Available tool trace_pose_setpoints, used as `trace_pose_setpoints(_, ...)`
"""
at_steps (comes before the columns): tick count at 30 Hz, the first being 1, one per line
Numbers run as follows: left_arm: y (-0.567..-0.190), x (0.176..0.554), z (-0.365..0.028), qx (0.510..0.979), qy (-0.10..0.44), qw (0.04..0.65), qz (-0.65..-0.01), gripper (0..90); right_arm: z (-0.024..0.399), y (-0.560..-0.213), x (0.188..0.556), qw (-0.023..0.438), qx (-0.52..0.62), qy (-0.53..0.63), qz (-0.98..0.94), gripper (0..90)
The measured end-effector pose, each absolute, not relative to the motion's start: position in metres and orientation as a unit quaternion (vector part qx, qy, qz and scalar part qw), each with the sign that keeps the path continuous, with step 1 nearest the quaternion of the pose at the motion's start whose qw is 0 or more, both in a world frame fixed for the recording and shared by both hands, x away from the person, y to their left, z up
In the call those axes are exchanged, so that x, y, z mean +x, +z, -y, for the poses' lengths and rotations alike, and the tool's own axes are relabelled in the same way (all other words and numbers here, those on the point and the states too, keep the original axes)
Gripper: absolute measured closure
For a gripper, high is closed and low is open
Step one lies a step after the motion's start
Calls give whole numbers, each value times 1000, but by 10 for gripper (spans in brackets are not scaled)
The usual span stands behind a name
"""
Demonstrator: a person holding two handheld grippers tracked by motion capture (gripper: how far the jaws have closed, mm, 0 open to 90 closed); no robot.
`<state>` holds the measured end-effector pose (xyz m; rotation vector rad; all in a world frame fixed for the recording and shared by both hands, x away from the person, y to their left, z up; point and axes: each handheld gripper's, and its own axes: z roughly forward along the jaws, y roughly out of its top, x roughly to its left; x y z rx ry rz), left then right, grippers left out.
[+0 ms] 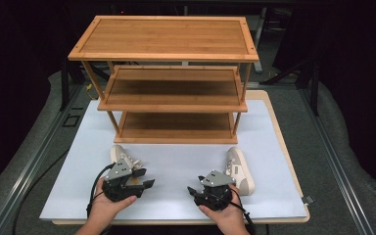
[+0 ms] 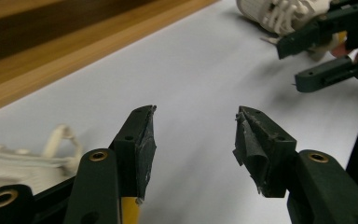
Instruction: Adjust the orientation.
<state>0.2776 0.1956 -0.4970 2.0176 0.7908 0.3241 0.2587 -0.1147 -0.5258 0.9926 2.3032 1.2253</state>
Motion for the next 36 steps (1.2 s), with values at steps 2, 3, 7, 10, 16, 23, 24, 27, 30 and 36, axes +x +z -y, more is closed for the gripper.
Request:
trace_pose_setpoints(2, -493, 281, -206, 811, 131, 462, -334, 509, 115, -526, 259, 175, 351, 433, -811, 464)
trace_pose_setpoints(3, -492, 282, -210, 808, 123, 466, -339, 534, 115, -526, 259, 175, 351, 434, -811, 465)
trace_pose_setpoints(7, -488, 285, -221, 797, 124, 472, -355, 611, 115, -526, 259, 175, 351, 436, -810, 465)
trace_pose_setpoints(10, -485, 287, -232, 786, 129, 476, -373, 623, 116, -526, 259, 178, 352, 435, -809, 464)
trace_pose_setpoints(16, -478, 292, -264, 773, 163, 460, -406, 772, 117, -526, 259, 172, 355, 438, -808, 464)
trace_pose_setpoints(23, -479, 296, -283, 766, 166, 444, -435, 896, 116, -527, 260, 170, 355, 438, -808, 464)
trace_pose_setpoints(24, -479, 296, -283, 766, 166, 443, -436, 897, 116, -527, 260, 170, 355, 438, -808, 464)
trace_pose_setpoints(27, -481, 298, -281, 773, 166, 432, -434, 898, 117, -527, 260, 170, 356, 438, -808, 464)
trace_pose_setpoints(30, -484, 299, -279, 780, 171, 418, -433, 898, 117, -527, 260, 169, 356, 438, -808, 463)
trace_pose_setpoints(36, -488, 303, -284, 783, 161, 408, -440, 899, 118, -527, 260, 168, 359, 439, -806, 464)
